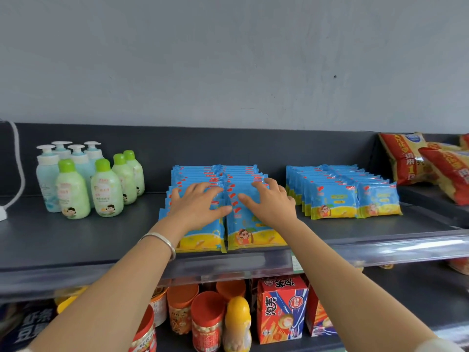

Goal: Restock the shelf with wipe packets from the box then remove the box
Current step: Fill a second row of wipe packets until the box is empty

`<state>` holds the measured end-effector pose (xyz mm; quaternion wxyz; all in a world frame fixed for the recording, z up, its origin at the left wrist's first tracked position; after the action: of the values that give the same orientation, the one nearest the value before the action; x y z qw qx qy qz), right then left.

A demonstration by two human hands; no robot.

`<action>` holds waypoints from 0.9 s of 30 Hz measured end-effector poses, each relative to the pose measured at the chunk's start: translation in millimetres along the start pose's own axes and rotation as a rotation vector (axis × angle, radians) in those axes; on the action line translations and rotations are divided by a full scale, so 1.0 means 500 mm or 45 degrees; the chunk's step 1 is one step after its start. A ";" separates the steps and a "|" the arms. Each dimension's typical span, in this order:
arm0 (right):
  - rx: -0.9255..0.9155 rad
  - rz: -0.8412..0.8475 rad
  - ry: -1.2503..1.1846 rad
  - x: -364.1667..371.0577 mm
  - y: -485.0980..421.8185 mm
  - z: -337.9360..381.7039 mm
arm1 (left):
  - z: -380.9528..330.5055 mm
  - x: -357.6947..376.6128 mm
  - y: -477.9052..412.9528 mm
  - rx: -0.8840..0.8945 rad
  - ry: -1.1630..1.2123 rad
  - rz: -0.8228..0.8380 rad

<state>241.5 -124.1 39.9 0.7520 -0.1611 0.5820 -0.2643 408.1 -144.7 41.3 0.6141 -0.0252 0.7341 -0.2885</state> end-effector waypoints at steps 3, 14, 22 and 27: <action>-0.055 0.025 0.020 -0.004 -0.022 0.018 | 0.050 -0.020 -0.015 -0.142 0.082 -0.095; 0.246 0.221 -0.284 0.035 -0.115 -0.010 | 0.168 -0.020 -0.094 -0.361 0.299 -0.127; 0.650 0.212 -0.818 0.076 -0.150 -0.118 | 0.057 0.023 -0.196 -0.189 0.196 0.005; 0.745 0.372 -1.067 0.133 -0.173 -0.135 | 0.059 0.090 -0.248 -0.198 0.151 0.169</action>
<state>170.9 -228.6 16.8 0.9625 0.0461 0.1500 -0.2211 384.7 -277.1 55.7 0.5834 -0.0071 0.7895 -0.1904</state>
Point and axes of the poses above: each hand's wrist, its own y-axis away from the middle knuckle, its own x-axis out of the palm, z = x × y, the point moved 10 cm from there along -y, towards the middle knuckle, and after that the axes turned 11 degrees about -z, right-handed, at the moved point
